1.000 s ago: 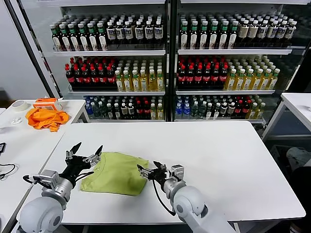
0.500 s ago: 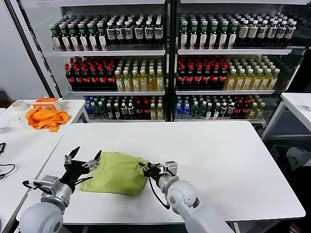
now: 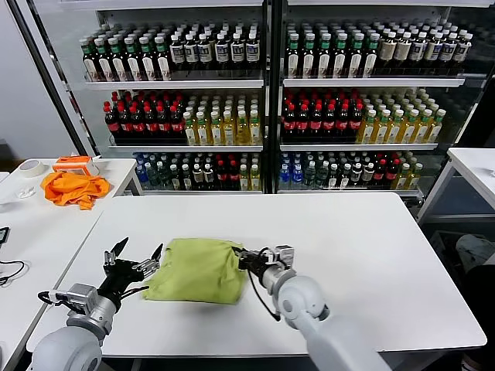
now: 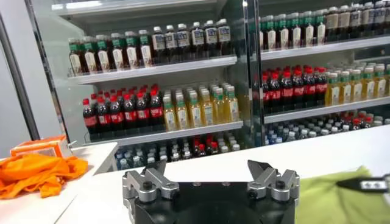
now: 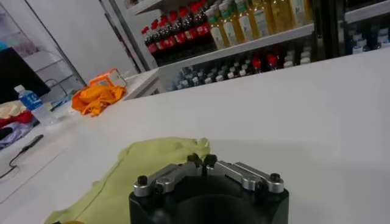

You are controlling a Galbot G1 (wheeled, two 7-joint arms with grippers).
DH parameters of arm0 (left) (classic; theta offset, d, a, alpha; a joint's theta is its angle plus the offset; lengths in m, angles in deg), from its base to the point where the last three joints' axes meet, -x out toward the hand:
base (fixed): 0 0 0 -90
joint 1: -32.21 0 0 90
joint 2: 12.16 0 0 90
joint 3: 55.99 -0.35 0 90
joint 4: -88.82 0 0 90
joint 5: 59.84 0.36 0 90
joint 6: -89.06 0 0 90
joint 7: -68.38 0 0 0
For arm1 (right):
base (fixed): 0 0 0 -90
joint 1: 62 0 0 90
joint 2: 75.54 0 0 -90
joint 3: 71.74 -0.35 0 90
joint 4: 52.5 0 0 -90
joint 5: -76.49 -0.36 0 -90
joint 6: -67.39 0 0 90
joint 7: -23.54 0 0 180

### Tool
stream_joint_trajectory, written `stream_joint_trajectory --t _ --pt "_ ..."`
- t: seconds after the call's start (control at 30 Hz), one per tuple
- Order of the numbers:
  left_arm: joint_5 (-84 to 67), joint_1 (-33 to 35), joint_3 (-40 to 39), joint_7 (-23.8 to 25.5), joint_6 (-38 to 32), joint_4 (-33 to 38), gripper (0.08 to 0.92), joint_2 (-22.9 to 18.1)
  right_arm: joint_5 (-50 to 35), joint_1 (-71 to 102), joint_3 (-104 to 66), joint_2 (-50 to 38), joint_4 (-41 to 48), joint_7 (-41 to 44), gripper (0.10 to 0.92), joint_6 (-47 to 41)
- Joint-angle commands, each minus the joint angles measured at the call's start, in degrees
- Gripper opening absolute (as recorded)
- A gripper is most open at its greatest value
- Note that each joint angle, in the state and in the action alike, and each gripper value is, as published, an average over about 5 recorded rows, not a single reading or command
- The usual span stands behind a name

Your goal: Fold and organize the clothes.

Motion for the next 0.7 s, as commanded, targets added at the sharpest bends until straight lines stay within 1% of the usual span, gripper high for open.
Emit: stream_joint_trajectory --t 0.03,0.13,0.23,0.37,0.47,0.57,0.7 --pt "1.47 -0.84 -1.7 0.05 -0.26 -1.1 0.823 -0.22 1.35 0.2 -6.85 -16.99 -3.38 15.07 0.113 -2.35" --pt "2.32 -1.68 -2.93 0.11 -0.49 -1.73 0.823 -0.61 4.61 0.04 -8.46 -21.41 -2.39 20.45 0.113 -2.31" --pt "2.84 -2.28 -4.03 0.21 -0.78 -2.31 0.823 -0.91 8.51 -1.24 -9.14 -23.25 -0.43 24.92 0.113 -2.18" --pt "3.62 -2.86 -5.19 0.4 -1.22 -3.3 0.823 -1.23 13.09 -5.8 -7.57 -22.18 4.91 29.76 0.113 -2.05" --pt "3.82 -2.78 -5.2 0.48 -1.36 -3.31 0.823 -1.36 14.81 -7.46 -6.52 -21.13 6.95 31.96 0.113 -1.68" --pt "4.01 -2.4 -4.86 0.62 -1.97 -3.41 0.823 -1.19 16.82 -7.0 -6.34 -19.96 6.89 31.35 0.113 0.52" --pt "5.81 -2.77 -4.9 1.93 -5.06 -4.16 0.823 -0.93 18.26 -5.34 -7.71 -17.23 5.8 26.69 0.114 5.21"
